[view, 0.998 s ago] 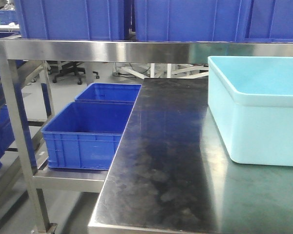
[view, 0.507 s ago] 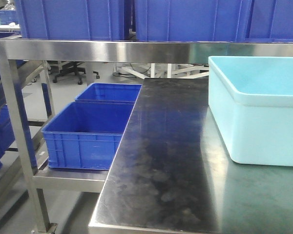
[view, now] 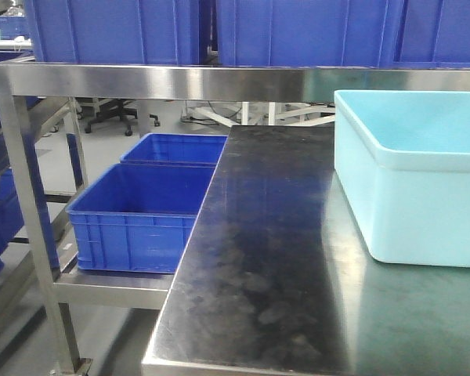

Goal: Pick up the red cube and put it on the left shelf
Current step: 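Lower the open right gripper around the red cube and close it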

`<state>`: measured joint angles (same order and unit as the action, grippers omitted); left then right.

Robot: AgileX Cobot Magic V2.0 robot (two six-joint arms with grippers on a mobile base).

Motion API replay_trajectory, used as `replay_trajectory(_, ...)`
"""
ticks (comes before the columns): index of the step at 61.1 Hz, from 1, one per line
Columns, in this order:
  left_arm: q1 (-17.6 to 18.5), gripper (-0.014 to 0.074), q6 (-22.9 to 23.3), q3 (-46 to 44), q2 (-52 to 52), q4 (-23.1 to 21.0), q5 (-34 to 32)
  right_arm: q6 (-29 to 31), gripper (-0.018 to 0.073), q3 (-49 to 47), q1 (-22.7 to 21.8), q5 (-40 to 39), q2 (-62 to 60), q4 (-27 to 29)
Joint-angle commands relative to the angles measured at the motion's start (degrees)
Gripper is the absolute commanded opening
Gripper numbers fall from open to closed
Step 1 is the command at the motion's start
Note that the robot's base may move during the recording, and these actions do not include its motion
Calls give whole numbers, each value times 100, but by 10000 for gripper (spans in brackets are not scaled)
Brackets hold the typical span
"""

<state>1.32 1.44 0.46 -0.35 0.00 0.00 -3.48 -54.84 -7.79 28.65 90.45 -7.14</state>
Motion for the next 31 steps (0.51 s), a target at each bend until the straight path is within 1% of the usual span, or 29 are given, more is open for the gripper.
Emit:
replay_trajectory(1,-11,102,-1,141,-82,0,-495,13,560,-215,-17,-322,-134,-21)
replay_trajectory(31,-11,102,-1,141,-82,0,-495,13,560,-215,-17,-533,-85,116)
